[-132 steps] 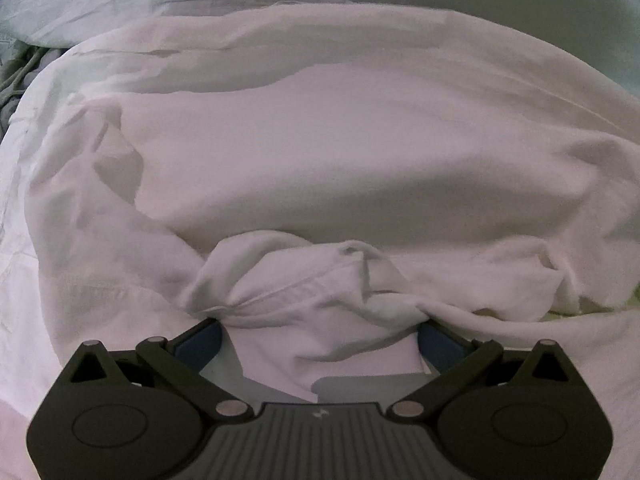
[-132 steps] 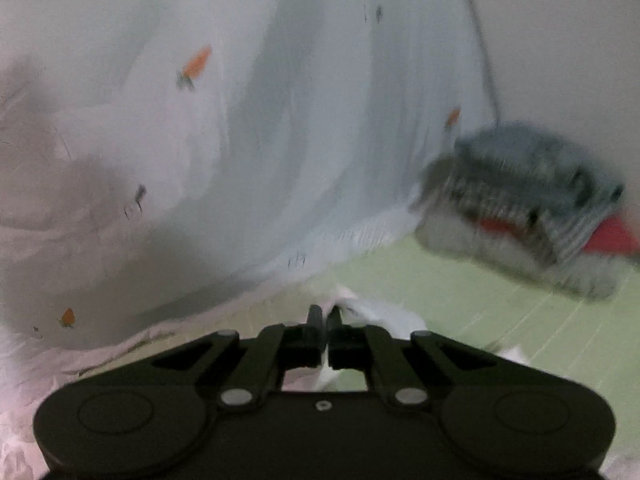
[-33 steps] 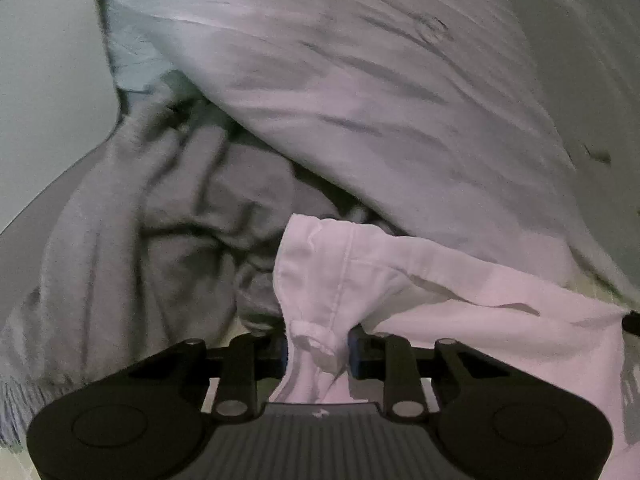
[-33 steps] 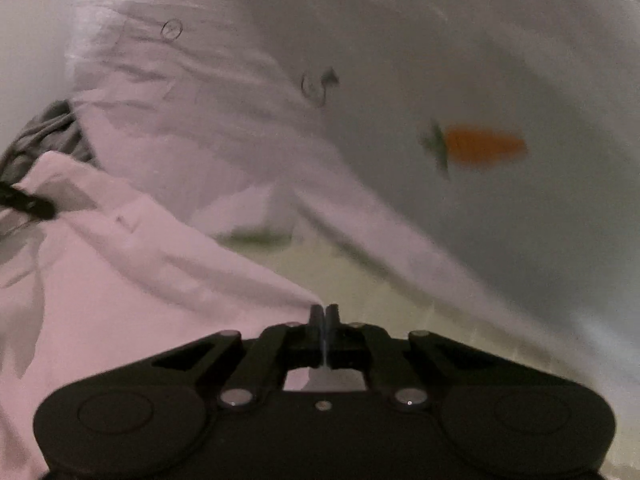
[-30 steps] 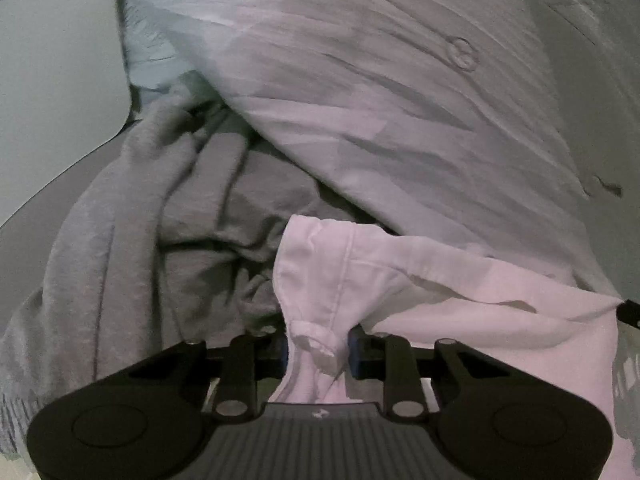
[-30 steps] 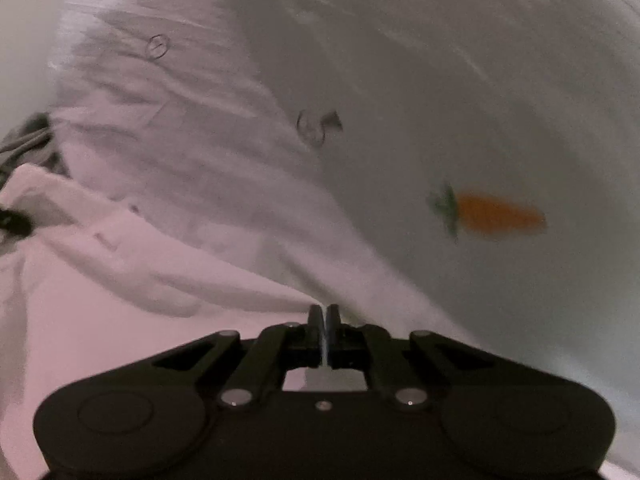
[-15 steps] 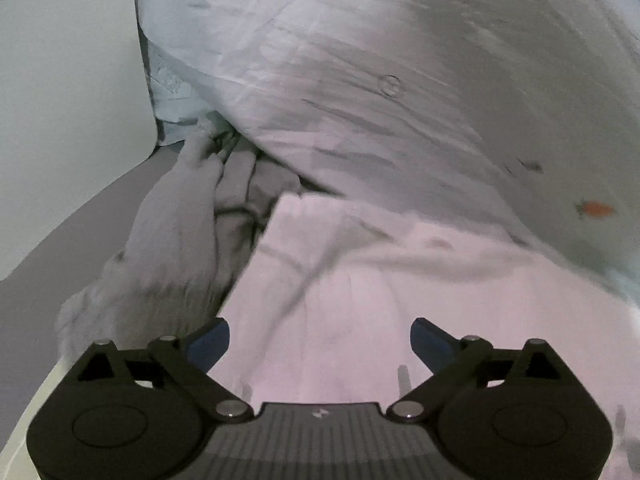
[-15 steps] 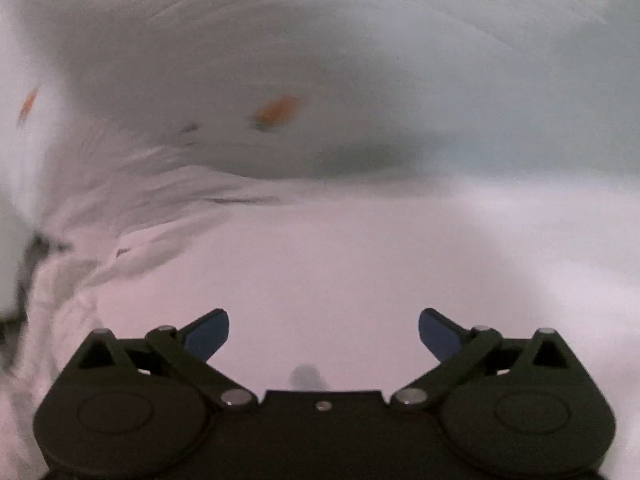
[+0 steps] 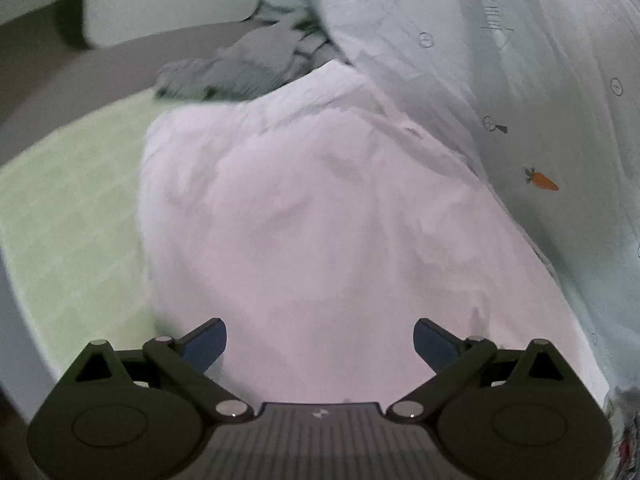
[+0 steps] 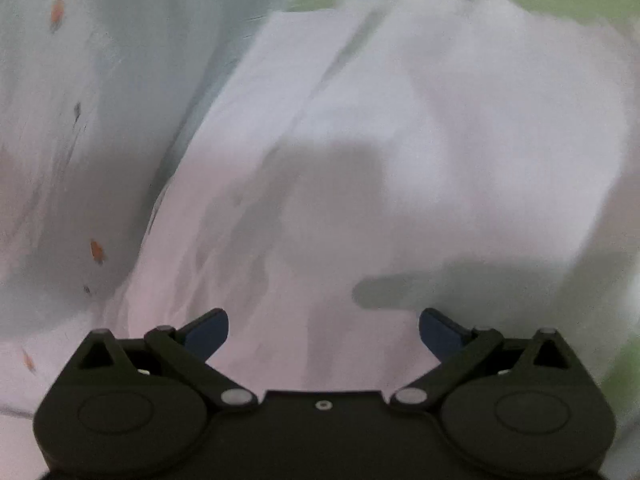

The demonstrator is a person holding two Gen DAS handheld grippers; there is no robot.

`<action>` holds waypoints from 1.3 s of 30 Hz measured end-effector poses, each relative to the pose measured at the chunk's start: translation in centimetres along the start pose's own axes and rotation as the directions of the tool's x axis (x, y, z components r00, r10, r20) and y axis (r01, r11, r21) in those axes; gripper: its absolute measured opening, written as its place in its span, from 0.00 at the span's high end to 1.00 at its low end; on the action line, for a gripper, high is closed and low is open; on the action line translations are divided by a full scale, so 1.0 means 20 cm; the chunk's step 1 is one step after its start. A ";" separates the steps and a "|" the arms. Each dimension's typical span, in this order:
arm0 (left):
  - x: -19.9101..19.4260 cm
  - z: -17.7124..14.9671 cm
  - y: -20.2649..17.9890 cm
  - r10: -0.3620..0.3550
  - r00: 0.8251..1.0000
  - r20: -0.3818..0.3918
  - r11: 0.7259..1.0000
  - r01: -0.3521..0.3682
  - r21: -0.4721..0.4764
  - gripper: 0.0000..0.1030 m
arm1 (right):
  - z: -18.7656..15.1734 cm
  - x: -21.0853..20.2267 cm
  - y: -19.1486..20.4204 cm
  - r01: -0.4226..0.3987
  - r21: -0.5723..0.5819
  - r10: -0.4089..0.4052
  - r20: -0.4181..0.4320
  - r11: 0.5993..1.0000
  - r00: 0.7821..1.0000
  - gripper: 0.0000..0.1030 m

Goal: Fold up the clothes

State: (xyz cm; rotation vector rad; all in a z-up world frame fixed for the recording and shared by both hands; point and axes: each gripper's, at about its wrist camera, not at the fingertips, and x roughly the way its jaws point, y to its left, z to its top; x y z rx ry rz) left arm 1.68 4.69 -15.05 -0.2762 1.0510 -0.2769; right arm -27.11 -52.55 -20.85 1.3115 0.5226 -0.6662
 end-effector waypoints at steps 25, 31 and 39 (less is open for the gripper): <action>-0.04 -0.46 -0.38 0.021 0.994 -0.106 0.984 -0.001 0.180 0.04 | 0.06 -0.42 -0.62 -0.097 0.264 0.118 -0.065 0.960 0.991 0.00; 0.10 -0.47 -0.54 -0.032 0.993 -0.116 0.965 0.061 0.257 0.04 | 0.09 -0.41 -0.59 -0.086 0.216 0.110 -0.102 0.973 0.989 0.00; 0.23 -0.62 -0.37 0.077 0.983 -0.166 0.971 -0.036 0.237 0.04 | 0.10 -0.43 -0.62 -0.101 0.249 0.125 -0.081 0.963 0.989 0.00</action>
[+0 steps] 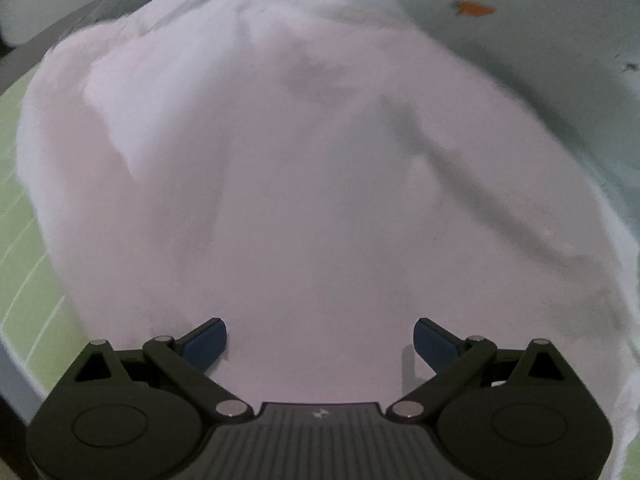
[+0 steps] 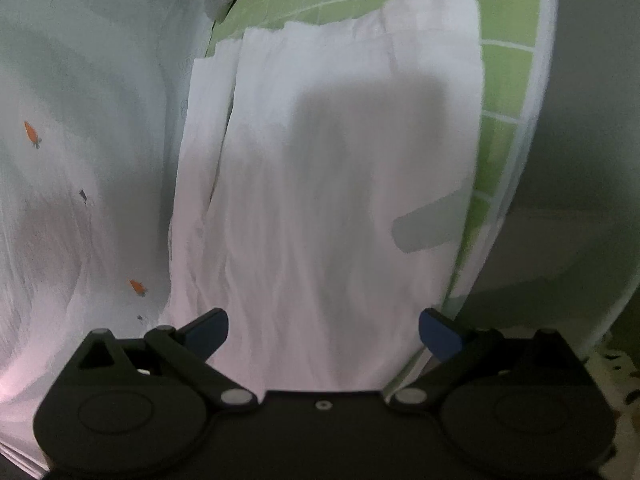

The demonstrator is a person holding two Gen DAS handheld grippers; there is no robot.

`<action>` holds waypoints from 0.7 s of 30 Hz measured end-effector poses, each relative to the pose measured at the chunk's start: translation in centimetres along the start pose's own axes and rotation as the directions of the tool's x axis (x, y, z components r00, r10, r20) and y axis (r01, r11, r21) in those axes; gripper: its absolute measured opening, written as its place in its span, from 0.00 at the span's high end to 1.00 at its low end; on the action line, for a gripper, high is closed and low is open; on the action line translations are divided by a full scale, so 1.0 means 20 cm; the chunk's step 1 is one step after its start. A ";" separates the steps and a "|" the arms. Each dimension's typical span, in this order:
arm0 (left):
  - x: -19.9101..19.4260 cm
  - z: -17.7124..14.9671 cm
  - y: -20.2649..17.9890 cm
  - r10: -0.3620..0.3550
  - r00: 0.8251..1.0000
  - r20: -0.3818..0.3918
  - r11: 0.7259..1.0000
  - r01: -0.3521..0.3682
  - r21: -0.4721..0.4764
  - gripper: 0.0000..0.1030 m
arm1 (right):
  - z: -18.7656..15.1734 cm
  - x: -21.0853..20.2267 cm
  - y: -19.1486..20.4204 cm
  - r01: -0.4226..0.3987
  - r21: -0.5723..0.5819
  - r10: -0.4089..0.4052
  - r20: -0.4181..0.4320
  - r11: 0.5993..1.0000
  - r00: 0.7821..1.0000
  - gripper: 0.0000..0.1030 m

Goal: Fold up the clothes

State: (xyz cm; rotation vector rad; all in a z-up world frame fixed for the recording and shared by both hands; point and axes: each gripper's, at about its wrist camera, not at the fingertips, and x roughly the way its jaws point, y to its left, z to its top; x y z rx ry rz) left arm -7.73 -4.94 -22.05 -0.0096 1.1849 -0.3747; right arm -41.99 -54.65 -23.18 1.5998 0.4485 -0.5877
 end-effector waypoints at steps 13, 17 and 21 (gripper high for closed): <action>-0.10 -0.15 0.15 0.026 1.000 -0.015 1.000 -0.026 0.013 0.04 | 0.02 -0.13 -0.13 -0.099 0.166 0.083 0.100 0.981 0.992 0.00; -0.10 -0.14 0.16 0.027 0.999 -0.025 1.000 -0.027 0.003 0.04 | 0.03 -0.12 -0.09 -0.121 0.115 0.111 0.090 0.986 0.990 0.00; -0.08 -0.13 0.14 0.038 0.999 -0.038 0.999 -0.037 0.017 0.02 | 0.05 -0.07 -0.10 -0.079 0.121 0.070 0.084 0.989 0.994 0.00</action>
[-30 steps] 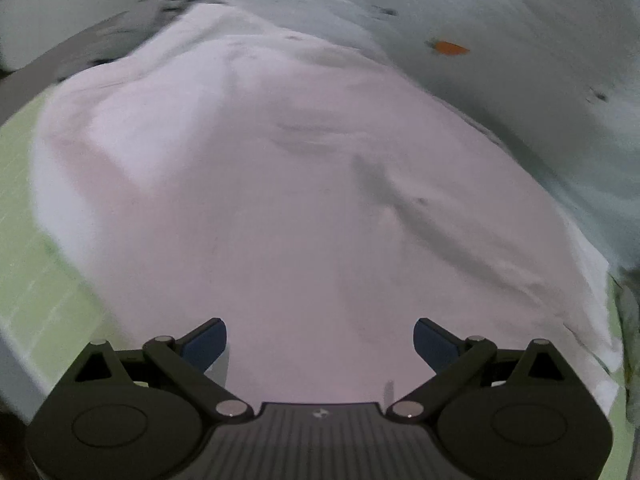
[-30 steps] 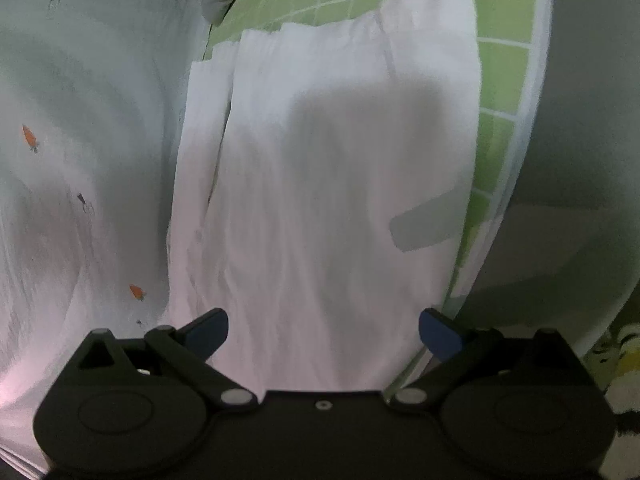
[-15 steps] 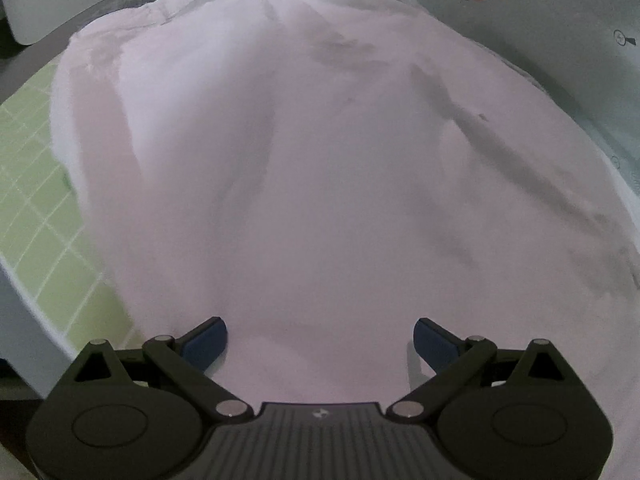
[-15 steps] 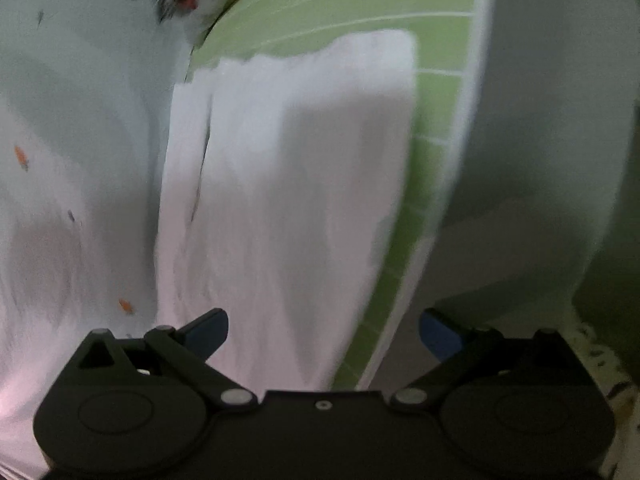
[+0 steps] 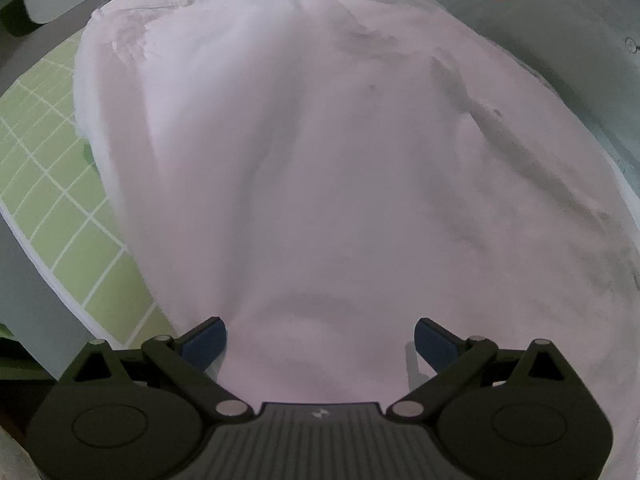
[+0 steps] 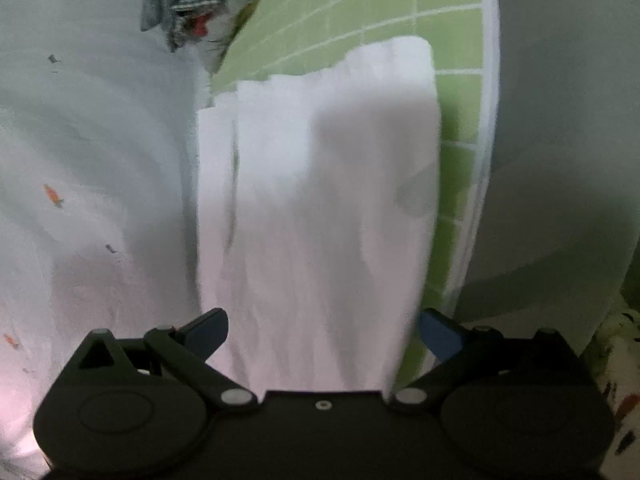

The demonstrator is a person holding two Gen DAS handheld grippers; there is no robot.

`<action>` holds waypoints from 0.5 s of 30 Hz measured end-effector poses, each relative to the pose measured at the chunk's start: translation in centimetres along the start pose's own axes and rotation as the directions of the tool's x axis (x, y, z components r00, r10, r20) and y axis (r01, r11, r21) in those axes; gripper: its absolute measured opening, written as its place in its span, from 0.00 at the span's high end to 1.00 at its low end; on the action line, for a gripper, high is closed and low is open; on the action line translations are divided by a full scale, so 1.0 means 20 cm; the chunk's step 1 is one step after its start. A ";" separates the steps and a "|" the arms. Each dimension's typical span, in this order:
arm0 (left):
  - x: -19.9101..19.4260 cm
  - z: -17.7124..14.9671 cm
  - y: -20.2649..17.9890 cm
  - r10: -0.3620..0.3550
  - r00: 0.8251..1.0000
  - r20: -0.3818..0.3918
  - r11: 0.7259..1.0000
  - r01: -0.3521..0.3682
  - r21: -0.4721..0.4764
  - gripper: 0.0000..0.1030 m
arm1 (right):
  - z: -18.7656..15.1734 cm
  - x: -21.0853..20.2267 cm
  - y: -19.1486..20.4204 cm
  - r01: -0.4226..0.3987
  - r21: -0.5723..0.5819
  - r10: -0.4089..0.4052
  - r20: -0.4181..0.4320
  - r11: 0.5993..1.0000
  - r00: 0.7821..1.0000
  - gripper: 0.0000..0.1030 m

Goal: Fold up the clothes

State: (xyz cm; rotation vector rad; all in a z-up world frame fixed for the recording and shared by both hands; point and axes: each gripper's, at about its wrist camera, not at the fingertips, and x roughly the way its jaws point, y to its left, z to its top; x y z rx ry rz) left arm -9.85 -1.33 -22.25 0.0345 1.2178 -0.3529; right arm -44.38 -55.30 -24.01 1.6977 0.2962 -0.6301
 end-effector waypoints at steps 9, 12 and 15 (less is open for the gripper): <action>-0.02 0.02 0.02 -0.023 1.000 -0.014 1.000 0.023 0.012 0.02 | -0.01 0.10 -0.02 -0.045 0.047 0.046 -0.005 0.998 0.999 0.00; -0.06 0.07 0.11 -0.052 0.999 0.013 0.997 0.052 -0.050 0.02 | -0.03 0.16 0.00 -0.062 0.058 0.063 -0.002 0.996 0.998 0.00; -0.12 0.14 0.23 -0.028 0.997 0.069 0.995 0.035 -0.097 0.01 | -0.04 0.20 0.03 -0.065 0.052 0.065 0.007 0.997 0.998 0.00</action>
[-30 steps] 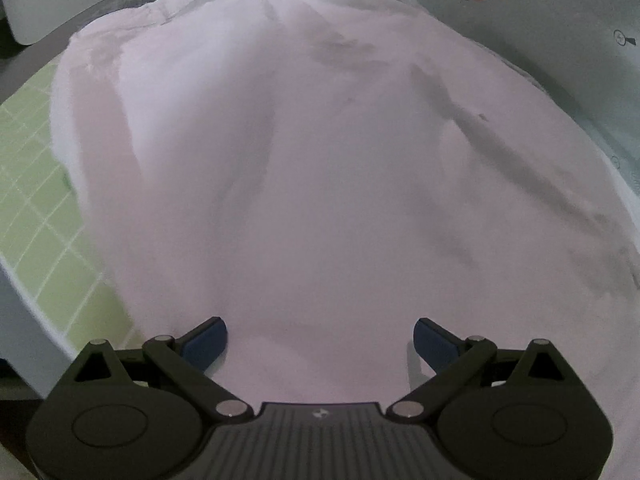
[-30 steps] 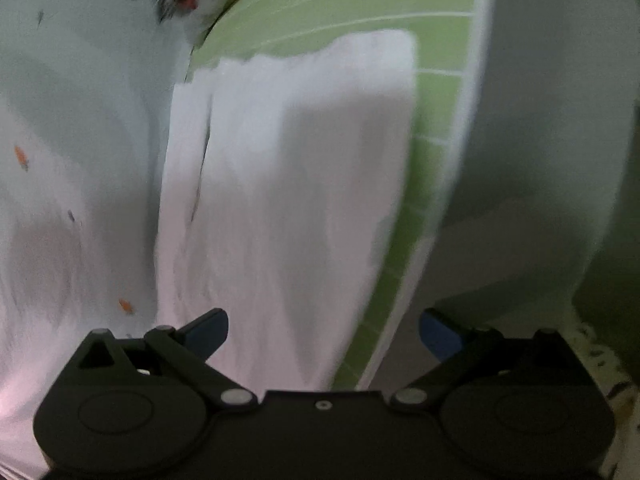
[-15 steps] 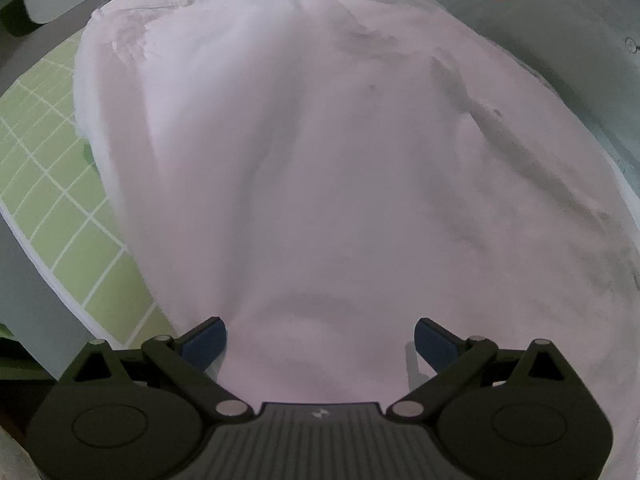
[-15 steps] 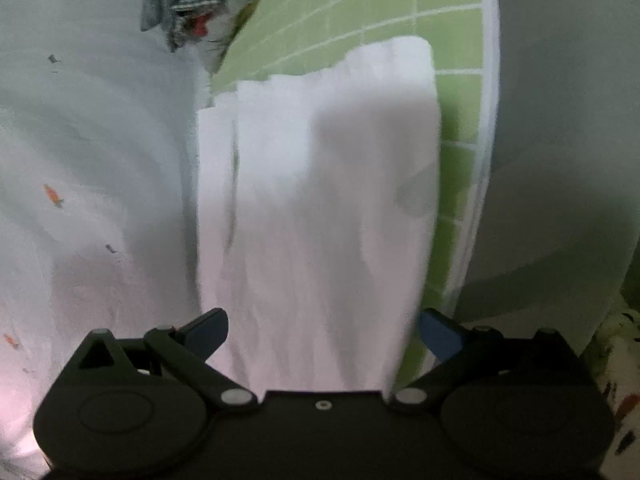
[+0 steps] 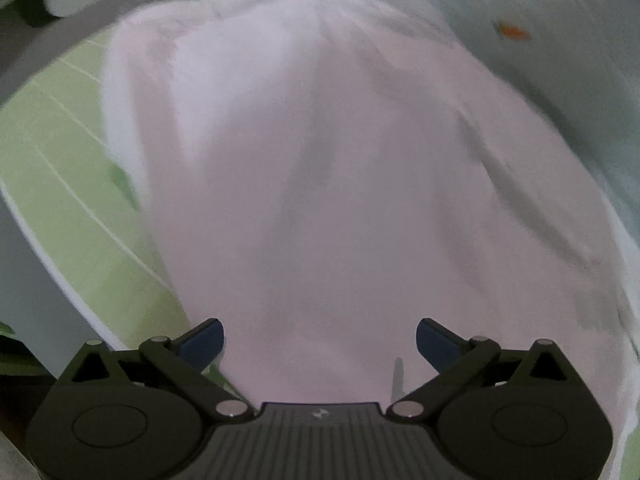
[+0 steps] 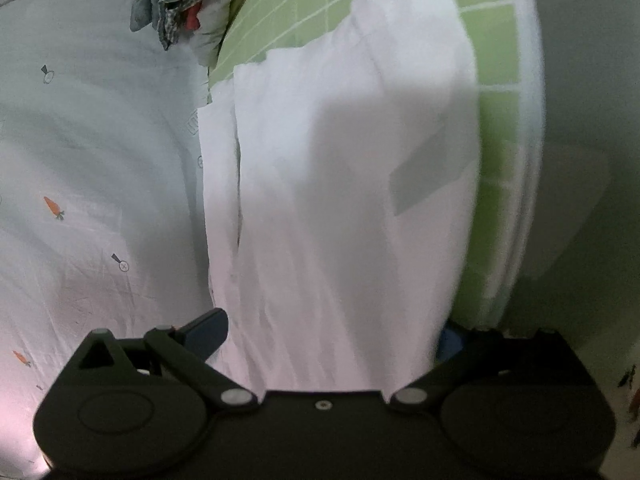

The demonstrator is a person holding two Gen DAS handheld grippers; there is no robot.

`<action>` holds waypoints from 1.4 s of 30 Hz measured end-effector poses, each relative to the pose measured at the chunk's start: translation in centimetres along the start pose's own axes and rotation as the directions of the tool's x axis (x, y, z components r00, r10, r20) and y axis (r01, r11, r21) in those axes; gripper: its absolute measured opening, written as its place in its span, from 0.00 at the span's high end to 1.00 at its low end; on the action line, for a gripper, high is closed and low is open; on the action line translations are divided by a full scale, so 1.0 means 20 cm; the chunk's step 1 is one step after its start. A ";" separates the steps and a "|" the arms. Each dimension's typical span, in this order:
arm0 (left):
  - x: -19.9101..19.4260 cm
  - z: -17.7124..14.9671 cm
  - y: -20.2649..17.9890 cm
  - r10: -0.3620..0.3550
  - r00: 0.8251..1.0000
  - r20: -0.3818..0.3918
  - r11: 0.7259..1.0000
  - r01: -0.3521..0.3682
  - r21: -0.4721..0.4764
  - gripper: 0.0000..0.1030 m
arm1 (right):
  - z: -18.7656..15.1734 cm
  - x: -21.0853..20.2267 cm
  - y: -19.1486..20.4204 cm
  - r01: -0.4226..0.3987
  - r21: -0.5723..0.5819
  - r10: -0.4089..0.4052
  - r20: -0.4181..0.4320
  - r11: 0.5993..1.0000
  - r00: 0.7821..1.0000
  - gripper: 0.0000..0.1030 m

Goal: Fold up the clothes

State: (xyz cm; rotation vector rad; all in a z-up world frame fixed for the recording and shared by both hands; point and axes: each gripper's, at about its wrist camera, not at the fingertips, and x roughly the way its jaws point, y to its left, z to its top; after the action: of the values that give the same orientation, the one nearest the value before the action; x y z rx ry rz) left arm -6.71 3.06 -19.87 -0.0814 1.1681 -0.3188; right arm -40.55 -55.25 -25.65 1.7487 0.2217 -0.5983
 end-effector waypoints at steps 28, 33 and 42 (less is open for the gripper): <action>0.34 0.99 0.82 0.187 0.980 0.070 0.964 -0.169 -0.207 0.01 | -0.18 0.12 0.16 0.095 0.067 -0.116 0.494 0.993 0.862 0.00; 0.30 0.96 0.81 0.166 0.980 0.110 0.968 -0.140 -0.210 0.33 | -0.15 0.11 0.18 0.158 0.052 -0.164 0.466 0.986 0.869 0.14; 0.08 0.85 0.75 0.110 0.972 0.208 0.968 -0.057 -0.246 0.86 | -0.16 -0.06 0.14 0.209 -0.004 -0.182 0.476 0.978 0.860 0.96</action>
State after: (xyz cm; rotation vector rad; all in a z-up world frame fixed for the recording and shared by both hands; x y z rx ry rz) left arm 12.39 15.21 -18.09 -0.2709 0.9814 -0.0897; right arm -39.38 -52.75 -22.14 1.4806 0.0691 -1.1396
